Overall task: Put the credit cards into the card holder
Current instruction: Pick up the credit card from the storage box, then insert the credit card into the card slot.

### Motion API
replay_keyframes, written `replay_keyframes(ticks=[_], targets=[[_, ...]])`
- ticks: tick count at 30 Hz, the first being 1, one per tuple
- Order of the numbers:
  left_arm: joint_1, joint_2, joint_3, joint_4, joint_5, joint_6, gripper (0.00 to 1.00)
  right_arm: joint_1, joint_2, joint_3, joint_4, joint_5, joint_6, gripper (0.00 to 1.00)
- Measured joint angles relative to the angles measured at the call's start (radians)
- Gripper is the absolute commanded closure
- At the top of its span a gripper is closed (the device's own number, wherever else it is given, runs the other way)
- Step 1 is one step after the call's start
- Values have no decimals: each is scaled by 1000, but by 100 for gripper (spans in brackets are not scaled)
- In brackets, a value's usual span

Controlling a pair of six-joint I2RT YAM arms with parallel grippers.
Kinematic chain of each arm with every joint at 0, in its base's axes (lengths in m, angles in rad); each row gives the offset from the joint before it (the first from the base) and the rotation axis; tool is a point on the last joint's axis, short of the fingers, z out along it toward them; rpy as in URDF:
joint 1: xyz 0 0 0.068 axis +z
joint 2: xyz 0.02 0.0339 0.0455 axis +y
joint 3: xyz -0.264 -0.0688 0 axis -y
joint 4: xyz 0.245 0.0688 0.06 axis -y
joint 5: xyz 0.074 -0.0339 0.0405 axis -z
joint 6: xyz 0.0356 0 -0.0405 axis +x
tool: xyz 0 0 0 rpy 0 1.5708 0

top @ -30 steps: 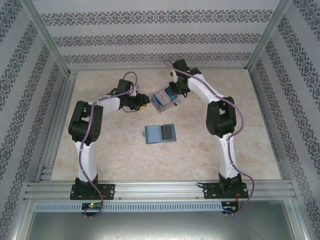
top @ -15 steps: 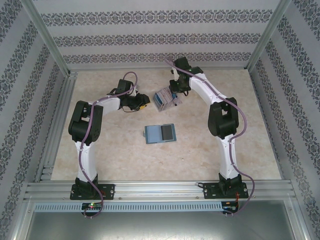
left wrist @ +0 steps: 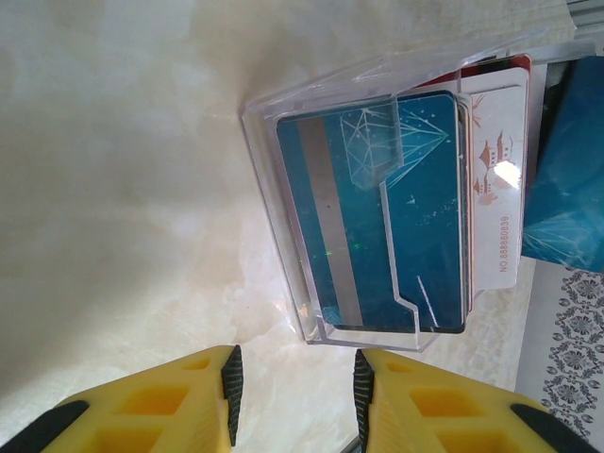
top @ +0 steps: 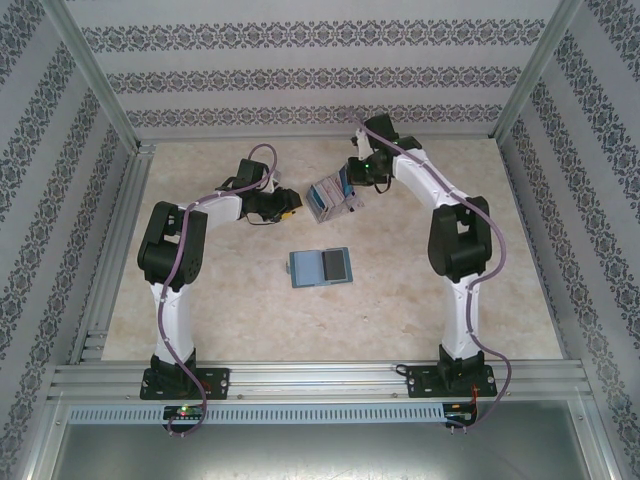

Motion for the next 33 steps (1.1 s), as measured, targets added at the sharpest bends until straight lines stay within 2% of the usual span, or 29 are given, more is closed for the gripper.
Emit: replay_keyframes(ticks=[5, 9, 17, 21, 24, 28, 33], targets=[[0, -79, -67, -5, -3, 4, 62, -7, -137, -108, 70, -61, 24, 93], [0, -192, -142, -10, -8, 25, 62, -7, -280, -274, 170, -139, 61, 93], [-19, -426, -349, -73, -27, 115, 62, 1, -505, -793, 486, -341, 224, 93], [-50, -474, -443, -132, -27, 156, 62, 33, -521, -1005, 626, -391, 301, 94], [-68, -495, -502, -156, -32, 171, 62, 72, -519, -1097, 695, -416, 338, 94], [-81, -509, -565, -158, -38, 166, 62, 114, -504, -1142, 772, -428, 359, 94], [-134, -504, -579, -152, -44, 158, 62, 119, -481, -1181, 848, -429, 384, 94]])
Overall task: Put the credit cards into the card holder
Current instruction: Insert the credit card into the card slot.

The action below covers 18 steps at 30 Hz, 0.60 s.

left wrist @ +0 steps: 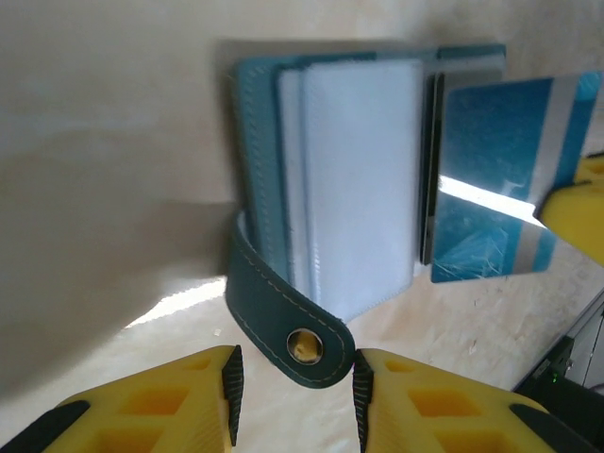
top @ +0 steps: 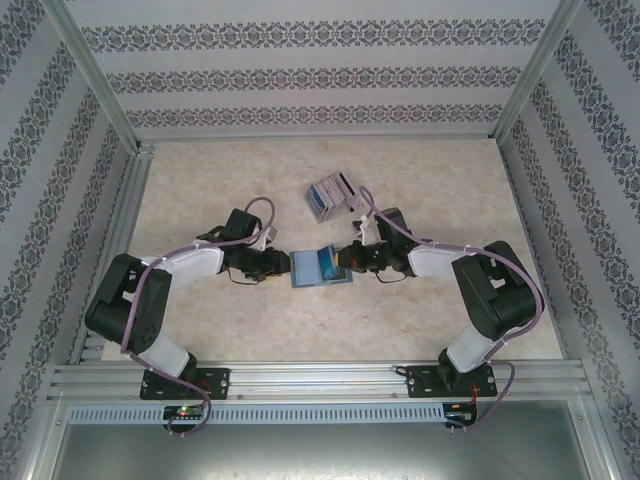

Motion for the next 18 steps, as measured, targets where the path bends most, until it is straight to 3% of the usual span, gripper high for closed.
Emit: replay_keyframes(ticks=[18], targets=[[-51, 76, 3, 26, -39, -27, 63, -20, 104, -32, 164, -72, 135, 93]])
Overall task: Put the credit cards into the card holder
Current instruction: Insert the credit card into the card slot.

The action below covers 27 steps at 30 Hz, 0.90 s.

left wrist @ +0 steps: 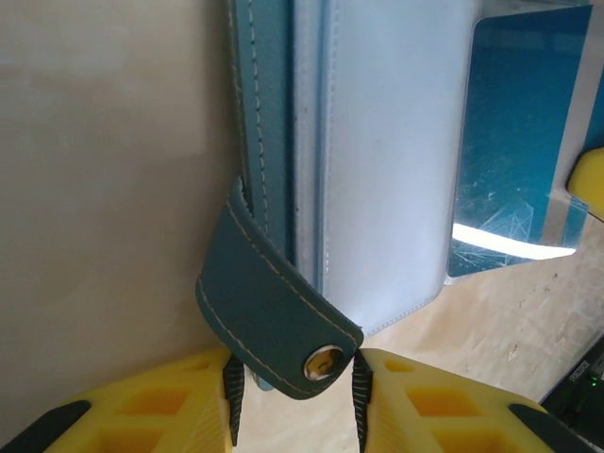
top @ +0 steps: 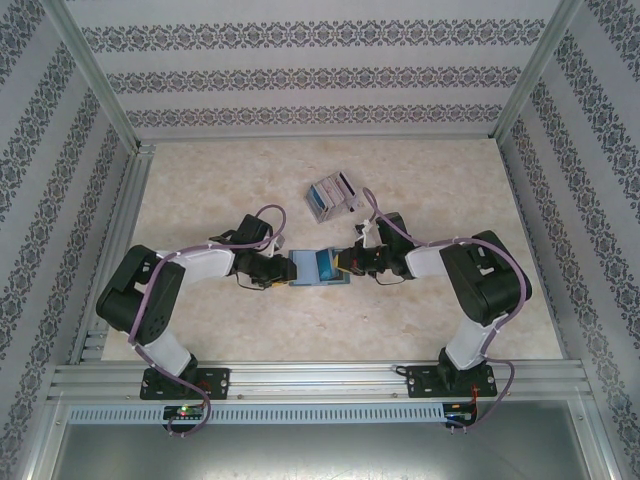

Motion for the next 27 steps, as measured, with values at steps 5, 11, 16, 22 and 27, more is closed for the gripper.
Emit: replay_keyframes(ticks=[5, 11, 16, 22, 27], targets=[[0, 12, -2, 10, -2, -18, 68, 0, 11, 2, 7, -31, 17, 93], [0, 15, -3, 14, -5, -27, 70, 0, 17, 20, 3, -53, 28, 93], [0, 14, -8, 22, -7, -34, 71, 1, 32, 36, 0, -48, 39, 93], [0, 14, -10, 26, -7, -44, 71, 11, 32, 43, -1, 10, 40, 93], [0, 14, -10, 27, -7, -45, 73, 61, 34, 73, -26, 59, 38, 93]])
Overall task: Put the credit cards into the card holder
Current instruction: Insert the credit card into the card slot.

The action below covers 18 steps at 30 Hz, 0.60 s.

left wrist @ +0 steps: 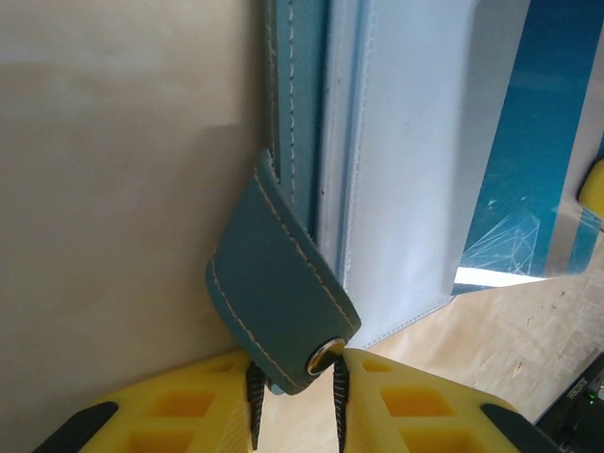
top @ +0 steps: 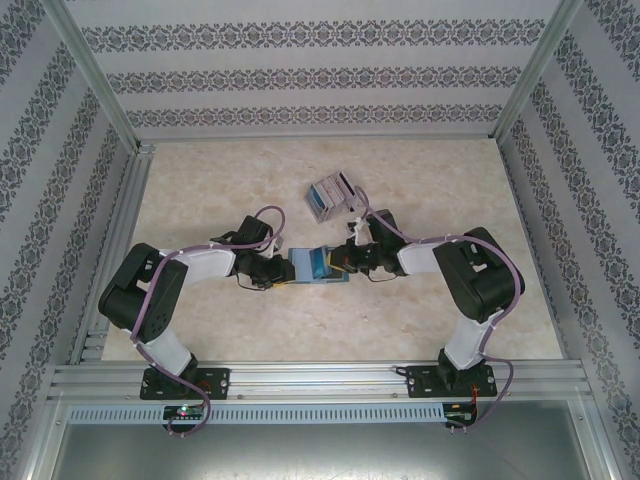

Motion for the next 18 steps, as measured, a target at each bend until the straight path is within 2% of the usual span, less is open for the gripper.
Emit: replay_keyframes(ticks=[8, 12, 18], targets=[[-6, 0, 0, 3, -10, -4, 75, 49, 0, 33, -59, 104, -8, 91], [-10, 1, 0, 8, -13, -11, 75, 105, 1, 91, -120, 175, -16, 84], [-12, 5, 0, 14, -16, -12, 76, 136, 11, 139, -187, 230, -54, 67]])
